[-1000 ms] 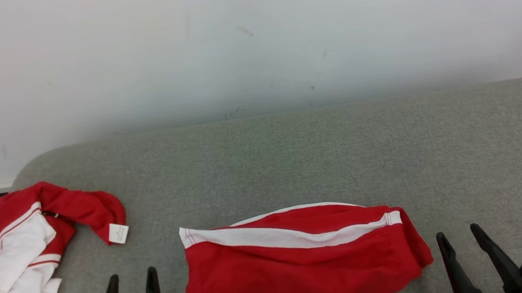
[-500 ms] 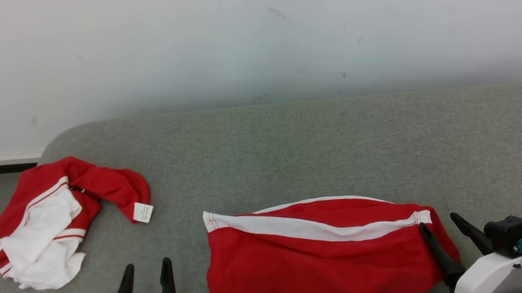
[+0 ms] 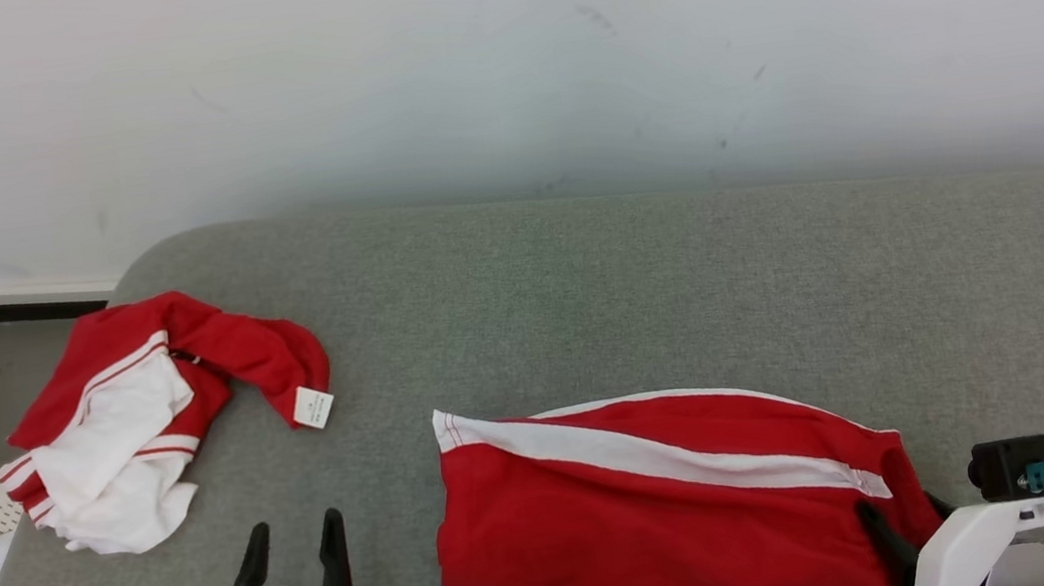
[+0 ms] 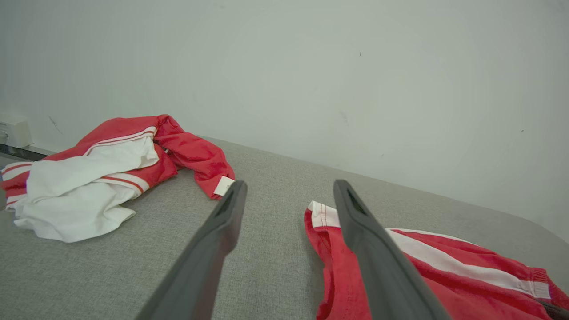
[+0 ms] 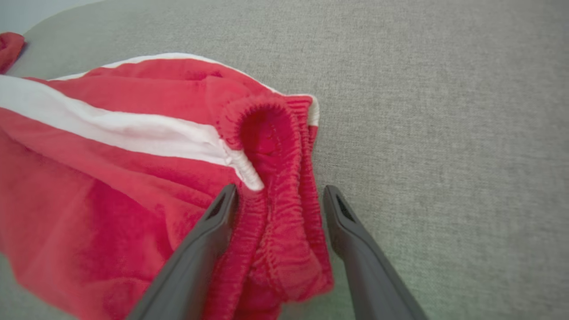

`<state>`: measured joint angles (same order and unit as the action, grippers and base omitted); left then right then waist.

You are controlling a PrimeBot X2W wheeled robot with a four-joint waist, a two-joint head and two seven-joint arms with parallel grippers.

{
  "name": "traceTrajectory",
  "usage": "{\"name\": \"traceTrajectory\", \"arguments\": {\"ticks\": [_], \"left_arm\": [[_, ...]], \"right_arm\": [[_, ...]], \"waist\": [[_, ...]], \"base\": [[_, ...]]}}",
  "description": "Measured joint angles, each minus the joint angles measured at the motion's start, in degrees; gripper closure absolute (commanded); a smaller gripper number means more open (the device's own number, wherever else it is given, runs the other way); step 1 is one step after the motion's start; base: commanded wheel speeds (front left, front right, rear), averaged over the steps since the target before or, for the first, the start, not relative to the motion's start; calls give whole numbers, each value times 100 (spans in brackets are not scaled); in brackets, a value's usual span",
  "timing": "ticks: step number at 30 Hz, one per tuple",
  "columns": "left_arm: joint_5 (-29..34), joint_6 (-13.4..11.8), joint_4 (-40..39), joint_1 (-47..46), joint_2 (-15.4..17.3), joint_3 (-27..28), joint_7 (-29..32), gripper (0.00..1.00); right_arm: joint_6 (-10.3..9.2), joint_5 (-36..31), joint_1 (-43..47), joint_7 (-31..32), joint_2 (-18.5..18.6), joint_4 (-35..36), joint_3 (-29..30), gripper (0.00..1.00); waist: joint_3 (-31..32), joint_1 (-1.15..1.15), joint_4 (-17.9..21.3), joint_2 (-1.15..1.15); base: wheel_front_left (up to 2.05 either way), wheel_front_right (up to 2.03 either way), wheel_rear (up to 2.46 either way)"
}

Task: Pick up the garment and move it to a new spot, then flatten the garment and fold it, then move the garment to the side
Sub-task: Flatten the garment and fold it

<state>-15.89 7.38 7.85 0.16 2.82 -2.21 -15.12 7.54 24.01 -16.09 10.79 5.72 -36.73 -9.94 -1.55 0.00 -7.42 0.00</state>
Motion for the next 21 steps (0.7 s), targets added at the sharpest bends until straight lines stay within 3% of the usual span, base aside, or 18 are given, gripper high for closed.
{"name": "traceTrajectory", "arguments": {"ticks": [7,8,9,11,12,13,21], "left_arm": [[0,0,29,-36,0,-30,0,0],[0,0,35,-44,0,-34,0,0],[-3,0,42,-56,0,-43,0,0],[-22,0,53,-83,-1,-54,0,0],[-24,0,58,-85,0,-62,0,0],[-27,0,67,-85,-1,-66,0,0],[-48,1,113,-65,0,-74,0,0]], "right_arm": [[0,602,-314,808,65,-289,-118,0],[0,747,-353,911,96,-285,-158,4],[0,845,-378,984,130,-270,-201,46],[-10,1043,-421,1143,210,-223,-300,85],[-12,1162,-439,1199,235,-187,-338,85],[-12,1250,-444,1210,244,-156,-365,100],[-8,1925,-474,1335,495,181,-460,100]], "waist": [[-67,0,-68,0],[-80,0,-77,0],[-92,0,-87,0],[-103,0,-104,0],[-103,0,-108,0],[-101,0,-109,0],[-9,0,-45,0]], "base": [[0,0,0],[0,0,0],[0,0,0],[0,0,0],[0,0,0],[0,0,0],[0,0,0]]}}
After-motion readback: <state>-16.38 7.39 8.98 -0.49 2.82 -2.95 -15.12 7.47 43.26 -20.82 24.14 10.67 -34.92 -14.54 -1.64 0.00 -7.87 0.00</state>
